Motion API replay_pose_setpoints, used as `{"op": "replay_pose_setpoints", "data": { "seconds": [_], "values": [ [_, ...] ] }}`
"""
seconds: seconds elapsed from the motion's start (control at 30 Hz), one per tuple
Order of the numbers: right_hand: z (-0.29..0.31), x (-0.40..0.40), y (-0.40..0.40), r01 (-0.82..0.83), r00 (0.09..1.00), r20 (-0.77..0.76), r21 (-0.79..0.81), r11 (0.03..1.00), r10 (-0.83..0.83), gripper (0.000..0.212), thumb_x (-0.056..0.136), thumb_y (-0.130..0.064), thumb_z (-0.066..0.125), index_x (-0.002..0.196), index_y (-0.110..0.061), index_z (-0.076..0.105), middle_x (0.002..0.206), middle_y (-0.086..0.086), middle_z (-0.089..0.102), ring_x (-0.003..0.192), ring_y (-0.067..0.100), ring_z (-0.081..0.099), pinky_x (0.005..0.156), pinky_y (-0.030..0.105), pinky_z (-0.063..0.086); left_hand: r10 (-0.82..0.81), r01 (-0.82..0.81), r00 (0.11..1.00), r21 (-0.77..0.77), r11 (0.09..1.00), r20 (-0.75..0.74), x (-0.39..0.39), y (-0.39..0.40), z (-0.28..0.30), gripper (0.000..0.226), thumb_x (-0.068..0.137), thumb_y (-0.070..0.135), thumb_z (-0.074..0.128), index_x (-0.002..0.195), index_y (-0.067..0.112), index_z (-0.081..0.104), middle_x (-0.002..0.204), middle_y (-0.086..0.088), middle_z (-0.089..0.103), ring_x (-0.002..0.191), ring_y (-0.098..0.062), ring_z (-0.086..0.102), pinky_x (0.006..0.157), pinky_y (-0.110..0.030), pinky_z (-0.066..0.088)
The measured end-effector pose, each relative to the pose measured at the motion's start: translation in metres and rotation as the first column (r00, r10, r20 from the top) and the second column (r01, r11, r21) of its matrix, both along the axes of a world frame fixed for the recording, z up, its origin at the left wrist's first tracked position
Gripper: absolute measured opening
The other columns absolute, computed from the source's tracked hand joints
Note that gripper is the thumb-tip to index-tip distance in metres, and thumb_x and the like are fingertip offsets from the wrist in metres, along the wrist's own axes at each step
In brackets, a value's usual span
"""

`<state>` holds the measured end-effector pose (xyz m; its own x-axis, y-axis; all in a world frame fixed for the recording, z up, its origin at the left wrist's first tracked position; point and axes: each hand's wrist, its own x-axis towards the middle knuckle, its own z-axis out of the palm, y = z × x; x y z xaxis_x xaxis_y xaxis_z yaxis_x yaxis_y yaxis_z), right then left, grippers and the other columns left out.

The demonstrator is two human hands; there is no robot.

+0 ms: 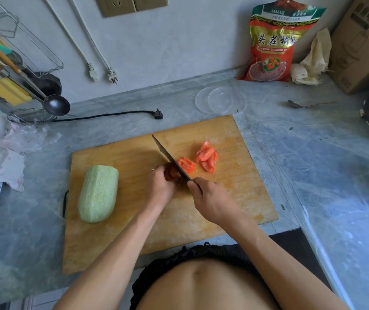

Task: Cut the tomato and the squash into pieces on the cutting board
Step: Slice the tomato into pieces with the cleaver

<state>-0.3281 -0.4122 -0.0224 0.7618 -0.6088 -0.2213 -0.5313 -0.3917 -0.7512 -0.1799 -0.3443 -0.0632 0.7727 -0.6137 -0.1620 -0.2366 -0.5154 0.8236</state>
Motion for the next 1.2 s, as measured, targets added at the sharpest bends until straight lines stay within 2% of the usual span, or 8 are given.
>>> {"op": "replay_pose_setpoints", "data": {
  "seconds": [0.2, 0.4, 0.57, 0.63, 0.8, 0.97, 1.07, 1.2],
  "values": [
    [0.008, -0.001, -0.007, 0.019, 1.000, 0.014, 0.074, 0.997, -0.020, 0.038, 0.105, -0.034, 0.038, 0.070, -0.023, 0.041, 0.056, 0.000, 0.043, 0.048, 0.020, 0.035, 0.049, 0.035, 0.027, 0.022, -0.022, 0.999, -0.006, 1.000, -0.030, 0.002, 0.002, -0.007, 0.019, 0.070, 0.013, 0.081, 0.083, 0.019, 0.067, 0.076, 0.006, 0.069, 0.071, -0.011, 0.064, 0.064, -0.024, 0.049],
    [0.014, 0.001, -0.009, 0.020, 0.999, 0.031, 0.075, 0.997, -0.022, 0.038, 0.105, -0.034, 0.037, 0.069, -0.023, 0.040, 0.059, 0.006, 0.050, 0.050, 0.025, 0.042, 0.050, 0.040, 0.036, 0.021, -0.021, 0.997, -0.011, 1.000, -0.075, 0.004, 0.005, -0.009, 0.024, 0.070, 0.013, 0.083, 0.085, 0.022, 0.066, 0.079, 0.006, 0.070, 0.079, -0.012, 0.067, 0.068, -0.019, 0.050],
    [0.018, -0.008, -0.006, 0.027, 0.997, 0.075, 0.068, 0.997, -0.032, 0.038, 0.105, -0.032, 0.037, 0.077, -0.010, 0.049, 0.065, 0.020, 0.056, 0.050, 0.025, 0.041, 0.048, 0.045, 0.038, 0.175, -0.186, 0.978, -0.090, 0.978, -0.113, 0.008, 0.013, -0.011, 0.065, 0.073, 0.016, 0.087, 0.119, 0.031, 0.043, 0.086, 0.016, 0.062, 0.079, 0.012, 0.058, 0.076, -0.013, 0.042],
    [0.019, -0.010, -0.007, 0.022, 0.996, 0.085, 0.060, 0.998, -0.027, 0.037, 0.105, -0.033, 0.037, 0.077, -0.012, 0.049, 0.063, 0.018, 0.055, 0.050, 0.022, 0.040, 0.048, 0.044, 0.036, 0.159, -0.168, 0.981, -0.081, 0.982, -0.111, 0.008, 0.015, -0.013, 0.060, 0.074, 0.022, 0.087, 0.118, 0.029, 0.047, 0.088, 0.016, 0.061, 0.079, 0.012, 0.057, 0.074, -0.012, 0.041],
    [0.023, -0.019, -0.002, 0.002, 0.992, 0.127, 0.059, 0.998, -0.010, 0.037, 0.106, -0.032, 0.039, 0.070, -0.026, 0.041, 0.053, -0.001, 0.039, 0.046, 0.014, 0.030, 0.047, 0.032, 0.026, 0.209, -0.236, 0.956, -0.119, 0.964, -0.207, 0.006, 0.022, -0.004, 0.014, 0.093, 0.017, 0.066, 0.099, 0.028, 0.061, 0.092, 0.016, 0.064, 0.090, -0.004, 0.062, 0.081, -0.019, 0.048],
    [0.025, -0.025, 0.010, -0.012, 0.987, 0.160, 0.065, 0.998, 0.001, 0.036, 0.106, -0.031, 0.040, 0.071, -0.023, 0.044, 0.052, -0.001, 0.036, 0.046, 0.013, 0.027, 0.045, 0.027, 0.022, 0.213, -0.252, 0.939, -0.119, 0.960, -0.268, 0.006, 0.027, -0.008, 0.024, 0.093, 0.004, 0.060, 0.099, 0.027, 0.064, 0.094, 0.001, 0.076, 0.094, -0.017, 0.072, 0.092, -0.037, 0.055],
    [0.023, -0.027, 0.018, -0.007, 0.989, 0.147, 0.075, 0.997, -0.004, 0.036, 0.106, -0.032, 0.040, 0.075, -0.015, 0.048, 0.053, 0.000, 0.037, 0.045, 0.012, 0.028, 0.044, 0.026, 0.022, 0.196, -0.226, 0.959, -0.135, 0.965, -0.204, -0.004, 0.026, -0.004, 0.027, 0.090, 0.003, 0.064, 0.093, 0.029, 0.066, 0.089, 0.006, 0.075, 0.091, -0.009, 0.070, 0.088, -0.028, 0.054],
    [0.021, -0.030, 0.026, -0.005, 0.991, 0.132, 0.062, 0.998, -0.003, 0.037, 0.105, -0.031, 0.041, 0.069, -0.026, 0.041, 0.051, -0.003, 0.035, 0.045, 0.014, 0.028, 0.045, 0.026, 0.022, 0.209, -0.240, 0.958, -0.151, 0.959, -0.197, -0.013, 0.025, -0.002, 0.028, 0.087, 0.009, 0.070, 0.094, 0.036, 0.065, 0.093, 0.015, 0.071, 0.093, -0.002, 0.066, 0.087, -0.017, 0.047]
  ]
}}
